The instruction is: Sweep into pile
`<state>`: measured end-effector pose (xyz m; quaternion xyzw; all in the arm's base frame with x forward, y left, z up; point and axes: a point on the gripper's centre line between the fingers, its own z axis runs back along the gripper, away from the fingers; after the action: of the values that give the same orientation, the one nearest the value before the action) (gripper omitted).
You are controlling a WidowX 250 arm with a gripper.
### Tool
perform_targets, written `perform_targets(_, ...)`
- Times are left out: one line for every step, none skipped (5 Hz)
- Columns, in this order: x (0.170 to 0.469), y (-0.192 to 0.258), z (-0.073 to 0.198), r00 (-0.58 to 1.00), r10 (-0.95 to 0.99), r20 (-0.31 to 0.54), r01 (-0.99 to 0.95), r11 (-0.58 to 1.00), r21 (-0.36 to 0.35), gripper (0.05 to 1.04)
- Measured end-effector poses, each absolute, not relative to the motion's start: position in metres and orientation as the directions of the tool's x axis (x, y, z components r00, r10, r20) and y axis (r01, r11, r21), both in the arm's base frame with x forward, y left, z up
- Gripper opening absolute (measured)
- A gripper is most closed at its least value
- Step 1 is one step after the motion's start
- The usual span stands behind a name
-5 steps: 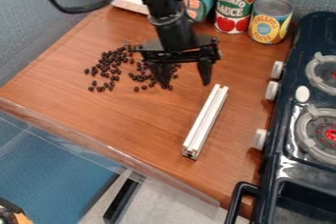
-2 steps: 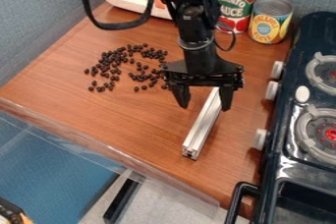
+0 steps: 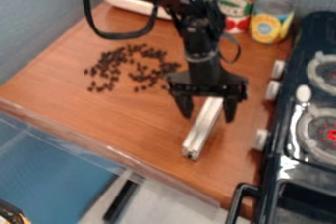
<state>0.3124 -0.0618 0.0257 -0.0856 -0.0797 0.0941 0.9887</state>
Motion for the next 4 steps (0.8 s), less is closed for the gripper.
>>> perform_targets(0.3047,-0.0614,0.0178,0.967,0.213,0.137,-0.187,0.966,-0.178,0.681)
perform_targets(0.3016,-0.0635,0.0150,0.971,0.194,0.143,-0.171,0.972,-0.162,0.417)
perform_targets(0.3017,-0.0630,0.0152,0.970,0.193,0.146,-0.169,0.973,-0.159,0.406)
perform_targets(0.3047,-0.0587,0.0142,0.970,0.200,0.138,-0.176,0.970,-0.166,0.406)
